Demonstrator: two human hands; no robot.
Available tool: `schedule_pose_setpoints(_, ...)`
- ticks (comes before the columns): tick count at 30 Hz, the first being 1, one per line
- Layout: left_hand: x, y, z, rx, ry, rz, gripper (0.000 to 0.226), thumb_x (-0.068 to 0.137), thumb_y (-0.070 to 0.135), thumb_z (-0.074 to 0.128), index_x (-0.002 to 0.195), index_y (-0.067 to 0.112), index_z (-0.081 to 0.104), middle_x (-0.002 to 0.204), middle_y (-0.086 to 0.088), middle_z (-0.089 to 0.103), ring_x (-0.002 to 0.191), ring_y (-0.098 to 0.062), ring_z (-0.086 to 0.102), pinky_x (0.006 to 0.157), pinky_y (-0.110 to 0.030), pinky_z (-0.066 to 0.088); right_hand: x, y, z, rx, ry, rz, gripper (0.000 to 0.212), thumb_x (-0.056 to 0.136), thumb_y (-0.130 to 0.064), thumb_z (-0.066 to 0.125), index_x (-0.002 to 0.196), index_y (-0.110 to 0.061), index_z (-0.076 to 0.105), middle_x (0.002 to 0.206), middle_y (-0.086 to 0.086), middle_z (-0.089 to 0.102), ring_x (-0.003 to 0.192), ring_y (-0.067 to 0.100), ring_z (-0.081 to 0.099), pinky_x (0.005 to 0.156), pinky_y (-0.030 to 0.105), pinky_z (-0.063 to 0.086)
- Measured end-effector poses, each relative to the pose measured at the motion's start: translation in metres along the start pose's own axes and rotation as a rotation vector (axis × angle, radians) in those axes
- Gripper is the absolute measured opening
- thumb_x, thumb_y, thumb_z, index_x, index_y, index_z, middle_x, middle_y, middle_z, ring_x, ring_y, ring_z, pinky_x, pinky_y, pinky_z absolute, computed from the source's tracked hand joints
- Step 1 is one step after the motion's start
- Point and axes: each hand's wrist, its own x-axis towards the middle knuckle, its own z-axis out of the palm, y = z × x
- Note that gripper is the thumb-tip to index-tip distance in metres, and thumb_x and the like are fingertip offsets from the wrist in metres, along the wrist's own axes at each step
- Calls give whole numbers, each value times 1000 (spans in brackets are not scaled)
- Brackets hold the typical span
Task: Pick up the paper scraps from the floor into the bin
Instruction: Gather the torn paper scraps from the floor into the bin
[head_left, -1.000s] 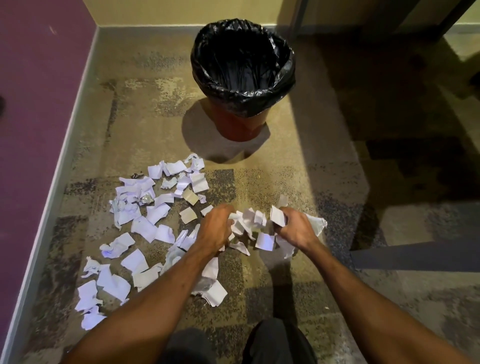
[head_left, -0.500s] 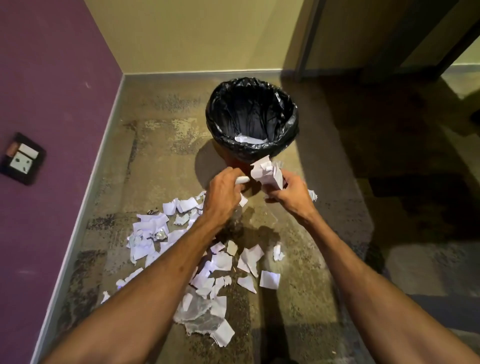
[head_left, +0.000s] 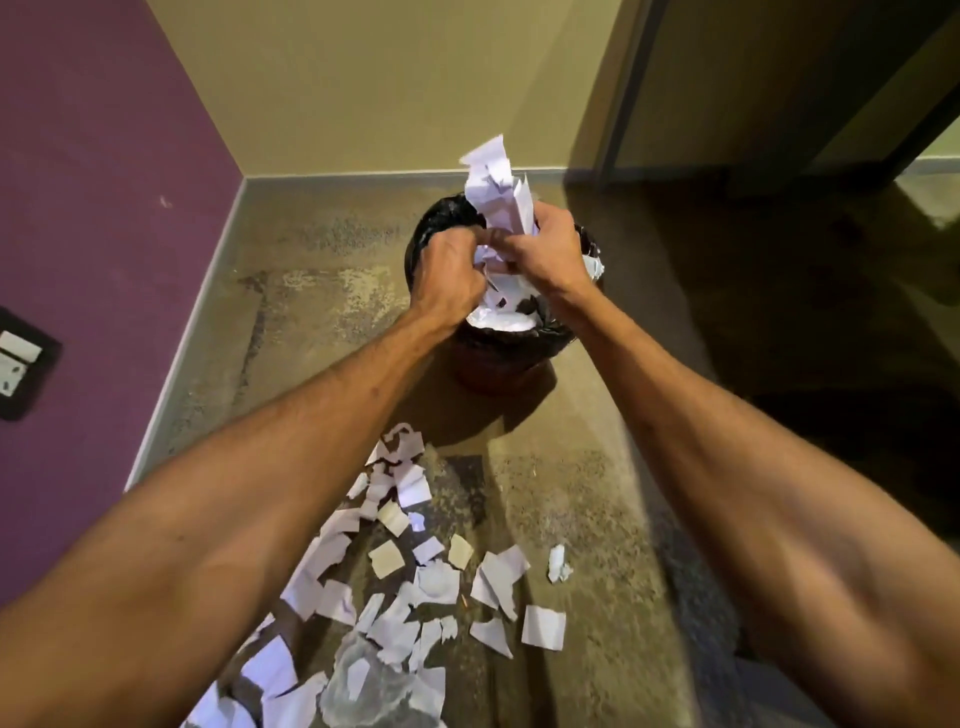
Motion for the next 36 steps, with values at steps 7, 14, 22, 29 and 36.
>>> schedule_pose_setpoints(7,25,-42,28,31,-72,-95,29,81,15,75,110,17,78,110,-4,79,103,-24,71,87,-36,58,43,55,20,-143,145,186,13,83,-10,77,85,-21,70,93,9,77,84,24,79,65,35,67)
schedule_pose_setpoints(14,35,-48,23,-40,-76,-105,38,91,25,79,127,17,69,123,-2,72,113,-18,67,101,-35,56,58,65,13,-316,68,239,57,81,-50,82,125,-18,64,111,5,73,96,21,73,71,38,65)
schedule_pose_setpoints(22,24,-45,24,-33,80,-54,27,105,32,58,122,15,69,122,-5,68,115,-20,62,95,-30,45,53,63,-2,-540,192,158,45,78,-64,70,94,-22,75,91,0,77,89,22,75,84,47,65)
schedule_pose_setpoints(29,-31,-29,32,-109,221,41,25,108,23,49,122,13,67,117,-4,66,101,-12,57,89,-32,51,-28,52,-21,-524,193,-263,19,96,-31,60,95,-24,78,90,-12,77,85,5,73,79,38,62)
schedule_pose_setpoints(36,-122,-28,44,53,98,446,22,109,15,50,124,15,66,110,-1,64,94,-13,53,77,-20,43,-115,89,-50,-643,323,-279,16,96,-31,58,90,-21,69,75,-5,68,69,14,64,64,36,55)
